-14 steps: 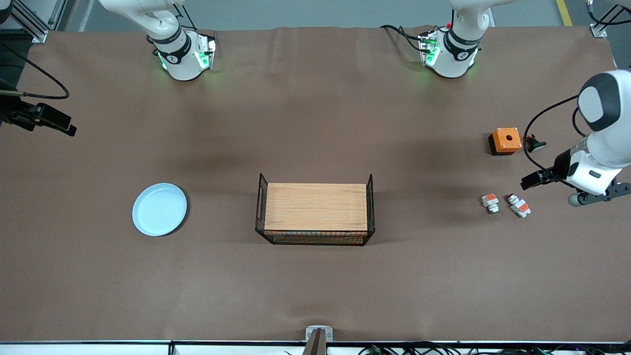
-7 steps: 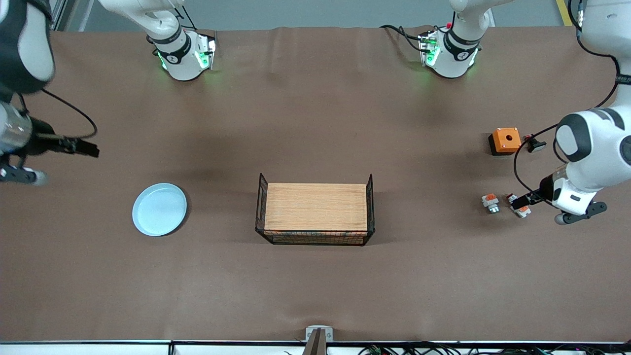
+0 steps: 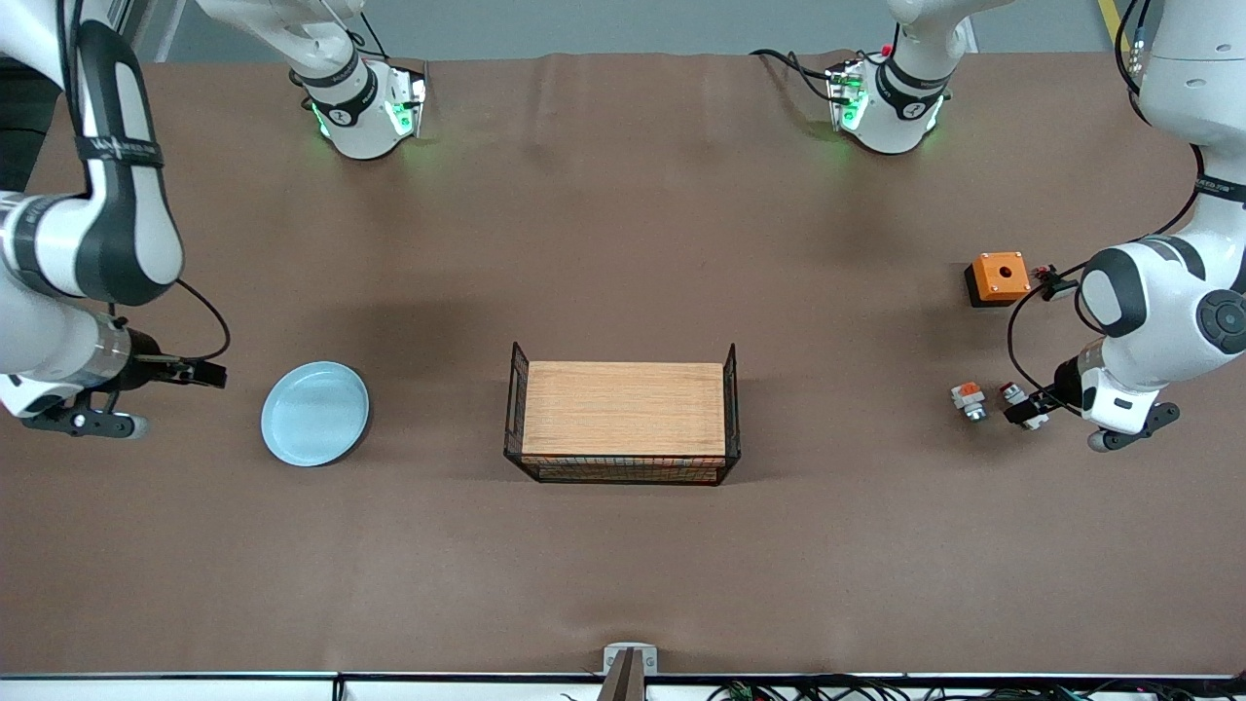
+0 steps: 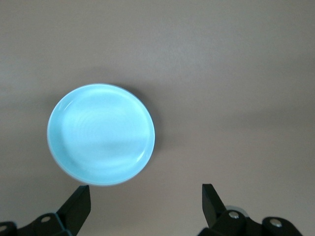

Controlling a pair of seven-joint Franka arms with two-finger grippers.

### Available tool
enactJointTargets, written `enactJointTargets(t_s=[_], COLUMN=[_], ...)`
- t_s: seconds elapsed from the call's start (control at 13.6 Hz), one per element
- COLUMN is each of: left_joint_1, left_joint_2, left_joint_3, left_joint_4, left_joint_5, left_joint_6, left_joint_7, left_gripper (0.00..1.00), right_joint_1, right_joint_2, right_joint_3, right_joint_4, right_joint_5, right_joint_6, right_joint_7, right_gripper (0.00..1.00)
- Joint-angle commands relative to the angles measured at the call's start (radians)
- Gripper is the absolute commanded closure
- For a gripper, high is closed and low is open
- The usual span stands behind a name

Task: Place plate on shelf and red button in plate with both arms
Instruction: 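Lower the right gripper to the plate rim while the left gripper grasps the switch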

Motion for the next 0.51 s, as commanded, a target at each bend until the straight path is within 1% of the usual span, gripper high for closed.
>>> enactJointTargets(t_s=[0.0, 0.07, 0.22, 0.29, 0.44], left_joint_1=[0.004, 0.007, 0.018, 0.020, 0.020], left_joint_2=[0.030, 0.036, 0.041, 0.043, 0.047], left_joint_3=[0.000, 0.000, 0.000, 0.000, 0.000], left_joint_4=[0.008, 0.007, 0.007, 0.007, 0.004], left_joint_5=[0.018, 0.018, 0.018, 0.018, 0.018], left_joint_6=[0.049, 0.058, 0.062, 0.065, 0.071], left_joint_7=[-0.016, -0.016, -0.016, -0.016, -0.016], left_gripper=[0.07, 0.07, 0.07, 0.07, 0.07], right_joint_1=[-0.016, -0.019, -0.023, -0.033, -0.035], right_joint_2=[-0.012, 0.013, 0.068, 0.094, 0.137], right_joint_3=[0.008, 0.009, 0.010, 0.011, 0.013], right_joint_4=[-0.137, -0.155, -0.157, -0.155, -0.152], right_joint_5=[-0.005, -0.003, 0.000, 0.017, 0.082], right_joint_6=[0.171, 0.225, 0.281, 0.293, 0.302], right_joint_7=[-0.010, -0.010, -0.009, -0.010, -0.015], right_gripper=[0.00, 0.00, 0.00, 0.00, 0.01])
